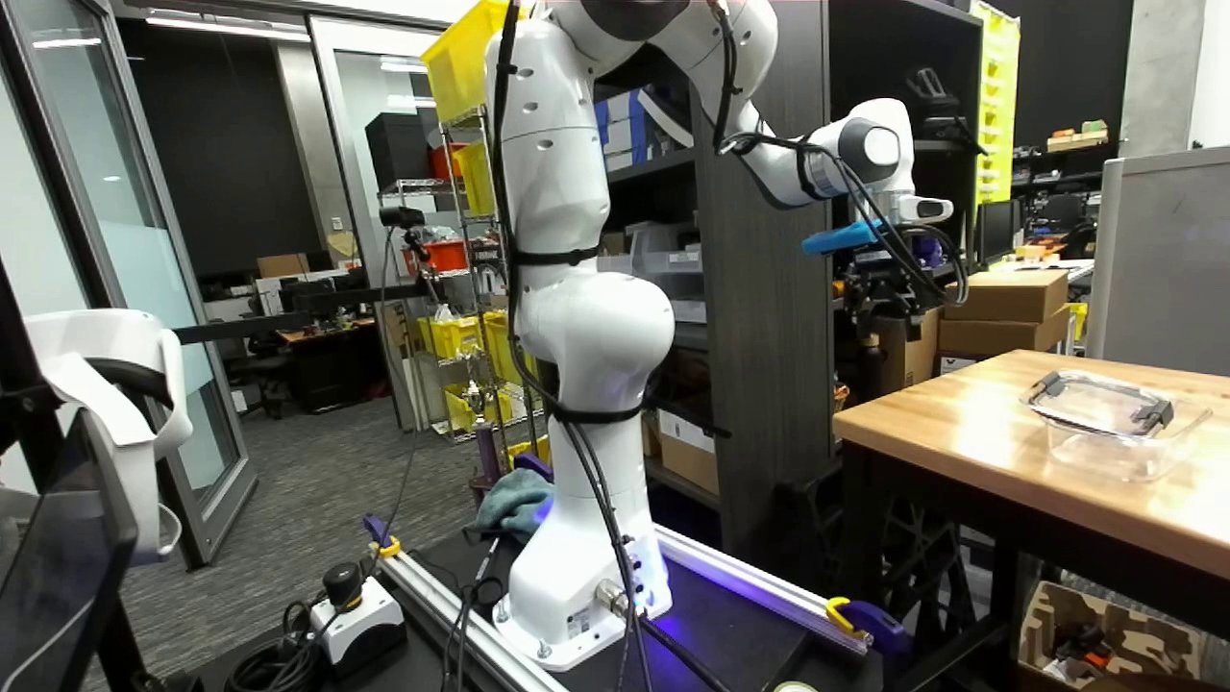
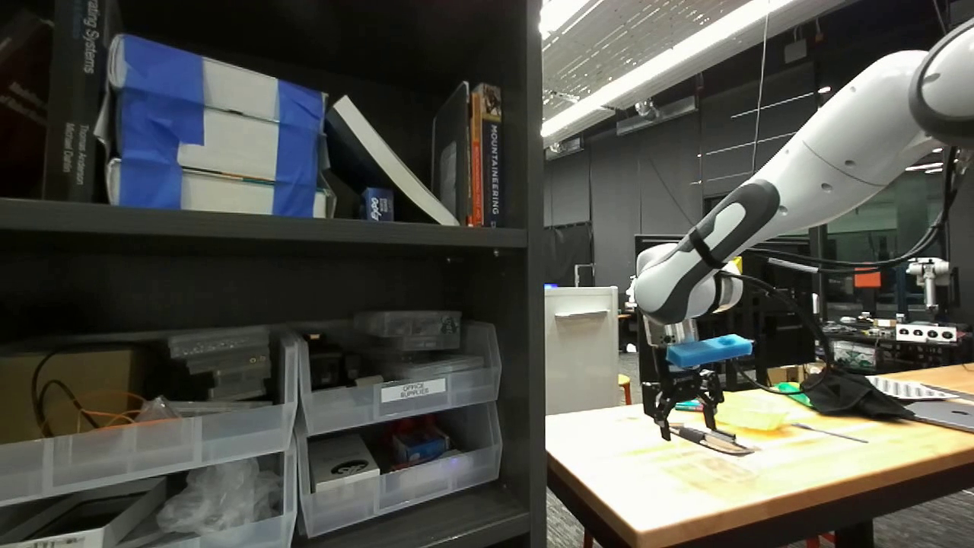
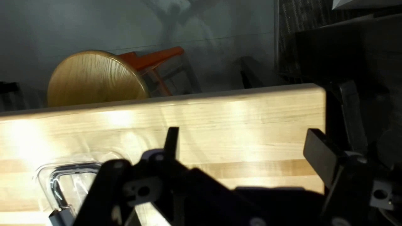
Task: Move the lid to the left
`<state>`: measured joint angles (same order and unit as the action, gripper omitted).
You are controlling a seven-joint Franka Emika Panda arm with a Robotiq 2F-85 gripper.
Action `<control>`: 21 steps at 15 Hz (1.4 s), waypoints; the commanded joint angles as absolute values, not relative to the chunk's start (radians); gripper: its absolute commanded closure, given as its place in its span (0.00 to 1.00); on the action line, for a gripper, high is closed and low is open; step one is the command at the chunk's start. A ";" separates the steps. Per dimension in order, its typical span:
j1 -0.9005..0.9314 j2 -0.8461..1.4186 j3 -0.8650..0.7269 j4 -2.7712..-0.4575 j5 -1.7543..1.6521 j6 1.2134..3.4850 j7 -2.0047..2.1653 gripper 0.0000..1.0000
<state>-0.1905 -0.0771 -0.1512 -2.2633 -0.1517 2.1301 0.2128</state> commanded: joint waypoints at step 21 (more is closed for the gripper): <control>-0.205 0.042 -0.191 -2.198 -0.224 2.201 0.354 0.00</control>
<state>-0.2093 0.0031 -0.1856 -2.2220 -0.2152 2.1763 0.3226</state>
